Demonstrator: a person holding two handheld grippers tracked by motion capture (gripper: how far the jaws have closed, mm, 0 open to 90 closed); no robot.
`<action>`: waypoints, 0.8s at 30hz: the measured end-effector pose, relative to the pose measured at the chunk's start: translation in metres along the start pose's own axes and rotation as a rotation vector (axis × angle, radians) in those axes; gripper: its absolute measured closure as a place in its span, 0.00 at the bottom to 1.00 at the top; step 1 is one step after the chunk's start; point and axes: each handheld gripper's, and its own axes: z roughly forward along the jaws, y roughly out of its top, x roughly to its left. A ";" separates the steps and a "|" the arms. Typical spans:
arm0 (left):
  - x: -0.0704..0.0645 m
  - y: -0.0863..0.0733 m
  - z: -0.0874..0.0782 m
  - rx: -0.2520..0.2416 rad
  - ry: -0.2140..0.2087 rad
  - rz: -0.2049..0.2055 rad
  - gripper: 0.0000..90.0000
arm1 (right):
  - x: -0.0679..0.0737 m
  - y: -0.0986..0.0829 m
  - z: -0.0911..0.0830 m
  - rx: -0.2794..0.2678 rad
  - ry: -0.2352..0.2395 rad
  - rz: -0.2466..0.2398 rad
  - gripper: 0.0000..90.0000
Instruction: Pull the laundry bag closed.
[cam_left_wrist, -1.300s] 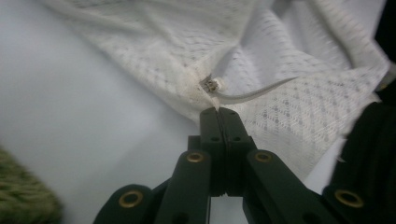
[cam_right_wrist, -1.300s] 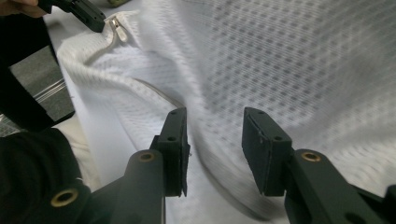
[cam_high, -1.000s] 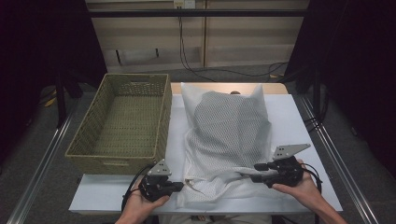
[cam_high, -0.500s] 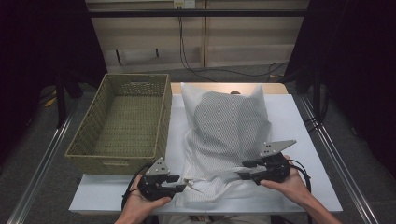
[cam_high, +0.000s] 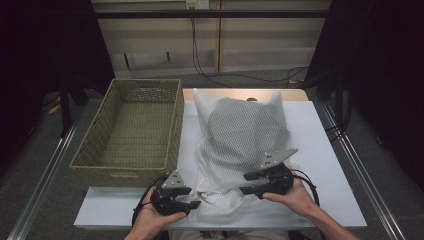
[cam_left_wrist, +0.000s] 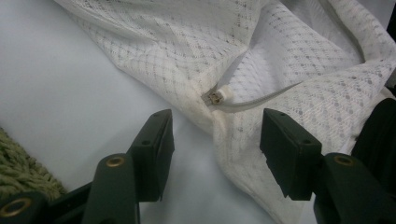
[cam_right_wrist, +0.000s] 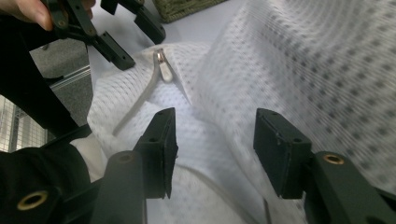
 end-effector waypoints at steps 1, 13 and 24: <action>0.000 0.000 0.002 0.010 -0.001 0.001 0.50 | 0.001 0.002 0.003 -0.002 0.020 0.000 0.59; 0.000 0.005 0.009 0.057 0.064 0.034 0.74 | 0.008 0.007 0.029 0.062 0.079 -0.050 0.63; -0.002 0.009 0.008 0.031 0.020 0.047 0.97 | 0.007 0.016 0.045 0.084 0.112 -0.057 0.62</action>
